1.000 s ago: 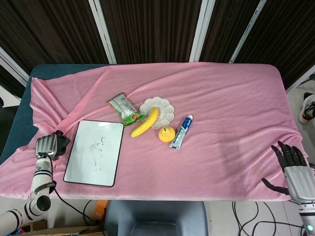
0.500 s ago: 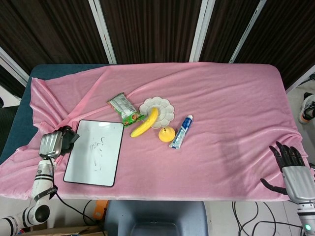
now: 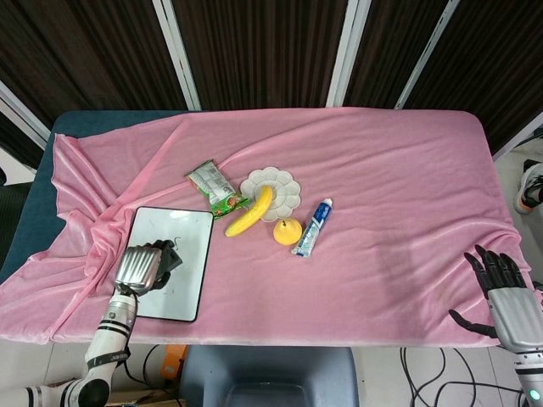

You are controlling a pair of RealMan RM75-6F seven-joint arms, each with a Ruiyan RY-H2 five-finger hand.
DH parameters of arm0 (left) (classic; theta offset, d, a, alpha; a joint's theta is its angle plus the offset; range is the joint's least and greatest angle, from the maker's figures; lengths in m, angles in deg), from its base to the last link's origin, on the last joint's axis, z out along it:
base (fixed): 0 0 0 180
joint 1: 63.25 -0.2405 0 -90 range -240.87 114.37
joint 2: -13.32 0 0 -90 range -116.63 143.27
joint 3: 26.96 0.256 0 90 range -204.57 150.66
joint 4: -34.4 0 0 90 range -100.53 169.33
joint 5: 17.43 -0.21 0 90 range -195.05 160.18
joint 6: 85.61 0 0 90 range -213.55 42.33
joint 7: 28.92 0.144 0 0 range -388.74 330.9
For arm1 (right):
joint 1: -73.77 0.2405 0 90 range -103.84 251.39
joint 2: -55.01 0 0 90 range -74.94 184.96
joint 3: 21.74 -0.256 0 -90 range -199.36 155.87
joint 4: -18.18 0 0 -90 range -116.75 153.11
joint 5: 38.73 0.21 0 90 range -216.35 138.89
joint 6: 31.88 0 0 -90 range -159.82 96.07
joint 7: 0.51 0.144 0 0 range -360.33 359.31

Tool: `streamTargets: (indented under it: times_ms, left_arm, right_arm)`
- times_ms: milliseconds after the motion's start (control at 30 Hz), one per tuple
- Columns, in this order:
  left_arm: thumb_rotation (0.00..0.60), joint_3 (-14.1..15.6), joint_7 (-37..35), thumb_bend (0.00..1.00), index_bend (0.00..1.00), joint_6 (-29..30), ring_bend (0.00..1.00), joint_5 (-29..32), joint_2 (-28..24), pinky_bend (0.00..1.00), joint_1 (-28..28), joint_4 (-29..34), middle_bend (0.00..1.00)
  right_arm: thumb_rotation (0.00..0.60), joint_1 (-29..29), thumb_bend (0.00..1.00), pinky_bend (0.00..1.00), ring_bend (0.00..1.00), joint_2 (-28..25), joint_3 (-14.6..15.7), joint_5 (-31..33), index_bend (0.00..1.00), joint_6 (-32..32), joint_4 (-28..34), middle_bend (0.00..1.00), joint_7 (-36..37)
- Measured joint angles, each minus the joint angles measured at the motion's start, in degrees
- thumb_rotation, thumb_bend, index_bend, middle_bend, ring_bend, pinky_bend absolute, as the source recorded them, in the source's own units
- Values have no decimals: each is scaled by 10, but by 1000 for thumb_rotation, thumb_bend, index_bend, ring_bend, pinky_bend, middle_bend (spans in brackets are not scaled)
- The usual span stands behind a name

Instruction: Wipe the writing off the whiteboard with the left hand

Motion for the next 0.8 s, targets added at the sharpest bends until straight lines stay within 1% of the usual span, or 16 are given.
streamTargets:
  times_ms: [133, 300, 500, 800]
  left_arm:
    - [600, 1, 40, 774, 613, 7, 708, 37, 31, 953, 22, 1, 648]
    - [600, -6, 67, 776, 613, 17, 708, 82, 75, 953, 46, -39, 648]
    - [600, -24, 70, 775, 613, 21, 708, 113, 105, 954, 65, -93, 648]
    - [600, -46, 57, 776, 613, 6, 708, 155, 122, 953, 84, -153, 649]
  right_arm:
    - [600, 0, 337, 4, 0, -2, 2, -5, 0, -1, -1, 0, 7]
    - [600, -1, 337, 4, 0, -5, 3, -8, 0, -4, -3, 0, 13]
    - [600, -1, 337, 4, 0, -6, 2, -6, 0, -3, -3, 0, 15]
    - [600, -2, 337, 4, 0, -8, 2, -6, 0, -6, -2, 0, 20]
